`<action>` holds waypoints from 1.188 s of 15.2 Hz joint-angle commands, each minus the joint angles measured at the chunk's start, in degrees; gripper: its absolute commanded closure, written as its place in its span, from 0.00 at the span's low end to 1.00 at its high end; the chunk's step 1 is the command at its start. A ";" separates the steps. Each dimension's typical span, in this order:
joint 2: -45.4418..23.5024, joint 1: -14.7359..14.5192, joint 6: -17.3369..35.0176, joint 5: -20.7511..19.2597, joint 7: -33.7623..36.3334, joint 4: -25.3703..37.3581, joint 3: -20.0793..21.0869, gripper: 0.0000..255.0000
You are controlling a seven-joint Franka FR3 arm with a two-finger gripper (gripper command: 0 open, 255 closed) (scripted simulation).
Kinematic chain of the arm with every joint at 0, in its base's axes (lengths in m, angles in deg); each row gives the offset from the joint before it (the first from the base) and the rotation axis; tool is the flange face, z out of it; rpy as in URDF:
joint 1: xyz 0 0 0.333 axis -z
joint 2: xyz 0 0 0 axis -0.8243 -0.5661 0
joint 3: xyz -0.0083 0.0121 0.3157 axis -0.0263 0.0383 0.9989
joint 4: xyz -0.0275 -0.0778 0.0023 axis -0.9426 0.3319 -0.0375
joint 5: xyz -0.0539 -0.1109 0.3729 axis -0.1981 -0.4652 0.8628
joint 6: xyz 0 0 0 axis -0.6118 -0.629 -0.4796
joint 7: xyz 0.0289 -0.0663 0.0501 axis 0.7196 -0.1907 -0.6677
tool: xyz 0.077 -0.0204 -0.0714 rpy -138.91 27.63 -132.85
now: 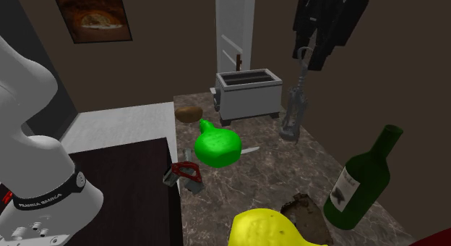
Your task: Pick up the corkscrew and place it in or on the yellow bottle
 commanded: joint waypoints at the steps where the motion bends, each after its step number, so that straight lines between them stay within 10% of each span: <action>1: 0.67 1.43 -0.47 -0.16 -2.68 -0.20 -1.19 1.00; 18: 3.37 8.17 1.97 -1.35 -15.30 -5.07 -7.22 1.00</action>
